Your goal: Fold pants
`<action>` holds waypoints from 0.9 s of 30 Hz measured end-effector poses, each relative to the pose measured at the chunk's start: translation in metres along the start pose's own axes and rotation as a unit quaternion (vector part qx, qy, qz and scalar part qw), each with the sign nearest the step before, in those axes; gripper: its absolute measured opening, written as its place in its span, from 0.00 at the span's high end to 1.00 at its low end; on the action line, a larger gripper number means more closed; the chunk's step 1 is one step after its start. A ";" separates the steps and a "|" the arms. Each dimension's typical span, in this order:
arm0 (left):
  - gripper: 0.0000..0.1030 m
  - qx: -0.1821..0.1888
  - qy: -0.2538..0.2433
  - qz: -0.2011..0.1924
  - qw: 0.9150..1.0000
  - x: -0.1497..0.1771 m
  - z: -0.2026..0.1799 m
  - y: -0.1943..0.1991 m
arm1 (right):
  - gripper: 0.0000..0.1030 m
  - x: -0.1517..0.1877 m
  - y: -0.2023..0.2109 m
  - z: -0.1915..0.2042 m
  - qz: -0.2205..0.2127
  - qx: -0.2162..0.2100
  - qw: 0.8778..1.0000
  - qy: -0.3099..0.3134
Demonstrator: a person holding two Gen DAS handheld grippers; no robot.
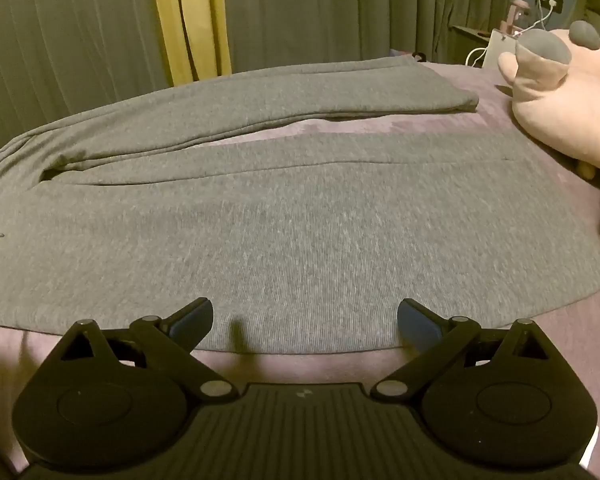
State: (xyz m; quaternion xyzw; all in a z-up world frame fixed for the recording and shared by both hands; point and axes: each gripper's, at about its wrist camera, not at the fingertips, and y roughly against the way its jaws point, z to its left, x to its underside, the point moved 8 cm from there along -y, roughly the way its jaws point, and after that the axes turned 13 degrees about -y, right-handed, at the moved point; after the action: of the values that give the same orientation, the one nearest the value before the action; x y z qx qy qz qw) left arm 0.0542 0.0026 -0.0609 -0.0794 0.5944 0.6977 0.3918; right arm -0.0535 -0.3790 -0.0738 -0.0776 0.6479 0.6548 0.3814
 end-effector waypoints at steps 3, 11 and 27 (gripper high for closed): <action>0.00 0.000 0.003 0.000 1.000 0.005 -0.001 0.000 | 0.04 0.000 0.000 0.000 0.001 0.001 1.000 0.000; 0.00 0.002 0.007 0.004 1.000 0.005 -0.001 -0.002 | 0.04 0.000 0.000 0.000 0.000 0.001 1.000 0.001; 0.00 0.006 0.018 0.009 1.000 0.006 0.002 -0.002 | 0.04 0.000 0.000 0.000 -0.001 0.001 1.000 0.001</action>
State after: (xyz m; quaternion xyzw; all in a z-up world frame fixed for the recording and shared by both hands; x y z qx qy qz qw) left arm 0.0520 0.0067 -0.0648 -0.0845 0.6065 0.6961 0.3749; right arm -0.0537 -0.3790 -0.0735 -0.0784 0.6487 0.6538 0.3816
